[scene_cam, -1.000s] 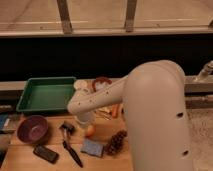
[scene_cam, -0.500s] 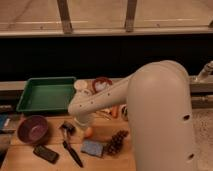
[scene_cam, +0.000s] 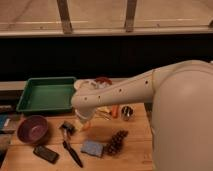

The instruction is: Place apple in table surface

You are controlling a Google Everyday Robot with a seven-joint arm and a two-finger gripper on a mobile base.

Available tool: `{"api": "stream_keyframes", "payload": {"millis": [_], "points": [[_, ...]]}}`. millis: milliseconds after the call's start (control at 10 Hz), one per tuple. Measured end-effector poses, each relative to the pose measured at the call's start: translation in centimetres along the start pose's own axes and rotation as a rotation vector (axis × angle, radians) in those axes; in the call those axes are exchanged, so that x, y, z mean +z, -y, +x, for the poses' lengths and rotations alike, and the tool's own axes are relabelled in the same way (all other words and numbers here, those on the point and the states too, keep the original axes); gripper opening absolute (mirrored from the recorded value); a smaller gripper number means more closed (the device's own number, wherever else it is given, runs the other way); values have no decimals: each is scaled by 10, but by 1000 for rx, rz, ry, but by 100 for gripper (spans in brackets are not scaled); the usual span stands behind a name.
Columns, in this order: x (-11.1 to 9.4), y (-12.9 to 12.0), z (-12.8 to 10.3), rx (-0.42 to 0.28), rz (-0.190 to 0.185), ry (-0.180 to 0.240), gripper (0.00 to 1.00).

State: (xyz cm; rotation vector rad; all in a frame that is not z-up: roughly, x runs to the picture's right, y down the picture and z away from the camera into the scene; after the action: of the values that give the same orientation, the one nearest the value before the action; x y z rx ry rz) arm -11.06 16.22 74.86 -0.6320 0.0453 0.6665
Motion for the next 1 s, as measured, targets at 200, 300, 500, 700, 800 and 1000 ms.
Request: {"api": "stream_keyframes", "payload": {"millis": [200, 300, 500, 700, 800, 1000], "points": [[-43, 13, -15, 21, 34, 77, 0], [-67, 20, -21, 32, 57, 115, 0], [-104, 29, -33, 41, 96, 166, 0], [-121, 31, -40, 43, 110, 171, 0], [-123, 31, -41, 44, 112, 169, 0], [-109, 33, -36, 51, 114, 145, 0]]}}
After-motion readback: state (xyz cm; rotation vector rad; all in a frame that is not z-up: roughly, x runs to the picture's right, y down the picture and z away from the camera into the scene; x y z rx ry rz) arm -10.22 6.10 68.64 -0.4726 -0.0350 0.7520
